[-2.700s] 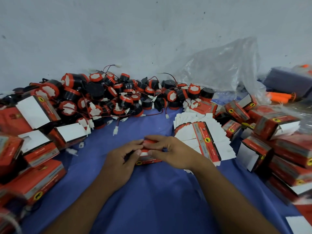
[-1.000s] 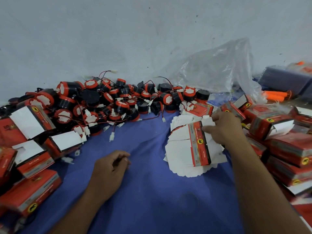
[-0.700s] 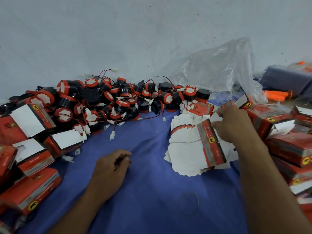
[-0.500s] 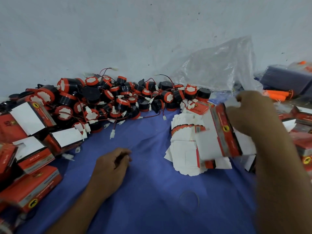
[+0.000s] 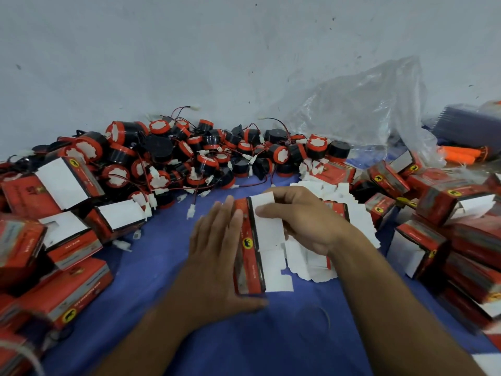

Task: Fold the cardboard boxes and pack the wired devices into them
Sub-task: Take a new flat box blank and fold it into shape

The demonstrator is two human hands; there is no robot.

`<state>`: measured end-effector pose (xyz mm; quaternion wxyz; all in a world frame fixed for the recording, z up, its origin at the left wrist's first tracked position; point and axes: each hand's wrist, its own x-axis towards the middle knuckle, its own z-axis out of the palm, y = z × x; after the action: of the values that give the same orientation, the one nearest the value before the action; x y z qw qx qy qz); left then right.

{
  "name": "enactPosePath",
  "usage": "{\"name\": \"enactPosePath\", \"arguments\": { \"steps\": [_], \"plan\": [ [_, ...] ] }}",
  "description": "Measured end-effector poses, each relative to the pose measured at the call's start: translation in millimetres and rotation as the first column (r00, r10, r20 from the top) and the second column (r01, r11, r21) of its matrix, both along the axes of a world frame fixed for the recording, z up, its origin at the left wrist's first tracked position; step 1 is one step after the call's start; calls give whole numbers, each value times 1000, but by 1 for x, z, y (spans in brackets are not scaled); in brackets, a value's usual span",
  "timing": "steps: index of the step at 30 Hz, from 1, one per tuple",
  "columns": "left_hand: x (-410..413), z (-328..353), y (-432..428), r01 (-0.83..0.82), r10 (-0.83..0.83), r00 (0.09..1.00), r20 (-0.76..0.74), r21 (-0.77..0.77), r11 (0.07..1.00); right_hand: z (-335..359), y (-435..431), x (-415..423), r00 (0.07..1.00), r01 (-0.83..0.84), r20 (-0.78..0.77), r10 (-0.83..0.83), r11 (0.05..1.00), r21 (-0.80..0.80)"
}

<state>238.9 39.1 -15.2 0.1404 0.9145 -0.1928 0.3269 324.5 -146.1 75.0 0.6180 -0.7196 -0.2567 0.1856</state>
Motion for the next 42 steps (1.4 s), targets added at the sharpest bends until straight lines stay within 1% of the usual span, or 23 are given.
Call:
{"name": "enactPosePath", "arguments": {
  "steps": [2,4,7,8,10,11,13,16,18,20,22,24,26,27,29,32,34,35,36,38,39,40,42],
  "plan": [
    [-1,-1,-2,-24,24,1000,-18,-14,1000,-1,0,2,1000,-14,-11,15,999,32],
    [-1,3,-1,-53,48,997,-60,-98,994,2,-1,0,996,-89,24,87,995,49],
    [-2,8,-1,-46,-13,988,-156,-365,930,6,-2,-6,971,-236,-7,239,961,143],
    [-2,8,-2,-27,-51,984,-168,-432,901,6,-1,-7,964,-266,15,267,954,136],
    [-2,8,-4,33,-146,975,-168,-539,842,4,6,-10,946,-315,88,311,949,27],
    [-2,9,-5,67,-209,964,-164,-610,789,2,10,-11,940,-324,106,324,946,-19],
    [-2,10,-6,121,-323,937,-131,-747,654,-4,19,-11,957,-271,98,272,962,-24],
    [-2,10,-6,96,-317,945,-82,-856,508,-9,26,-7,993,-119,-1,120,992,51],
    [-1,7,-6,106,-278,960,-31,-879,464,-13,26,-4,995,-8,94,12,999,-46],
    [-1,2,-4,84,-319,947,-46,-920,382,-19,28,-2,976,110,202,-84,987,-121],
    [1,-4,0,5,-411,907,-98,-970,243,-25,29,0,953,221,239,-184,966,-136],
    [3,-8,3,-52,-561,821,-108,-992,114,-30,29,1,950,259,212,-229,958,-124],
    [5,-10,2,-98,-652,752,-96,-995,34,-34,31,1,956,248,193,-222,961,-122],
    [6,-11,0,-119,-660,745,-95,-993,8,-36,33,0,959,235,190,-209,964,-125],
    [7,-11,-2,-118,-631,770,-96,-993,7,-37,38,-4,964,210,195,-183,969,-129],
    [8,-6,-3,-45,-443,891,-101,-990,134,-37,41,-8,987,116,125,-105,989,-87],
    [8,-4,-1,12,-361,931,-55,-983,182,-35,44,-13,999,14,44,-11,998,-54],
    [8,-4,-1,31,-348,937,-33,-984,178,-33,44,-14,1000,-14,21,15,999,-52],
    [8,-4,-1,37,-341,940,-15,-989,144,-32,44,-15,1000,-27,7,27,999,-47],
    [8,-4,1,27,-353,935,16,-999,26,-29,42,-14,999,-33,-5,33,999,-18],
    [8,-4,3,16,-364,931,19,-1000,-12,-29,40,-13,999,-39,-7,39,999,3],
    [8,-3,4,9,-372,928,16,-1000,-19,-28,37,-12,999,-44,-9,44,999,19],
    [5,-3,4,19,-379,925,13,-1000,13,-27,33,-11,999,-44,-5,45,999,17]
  ]
}}
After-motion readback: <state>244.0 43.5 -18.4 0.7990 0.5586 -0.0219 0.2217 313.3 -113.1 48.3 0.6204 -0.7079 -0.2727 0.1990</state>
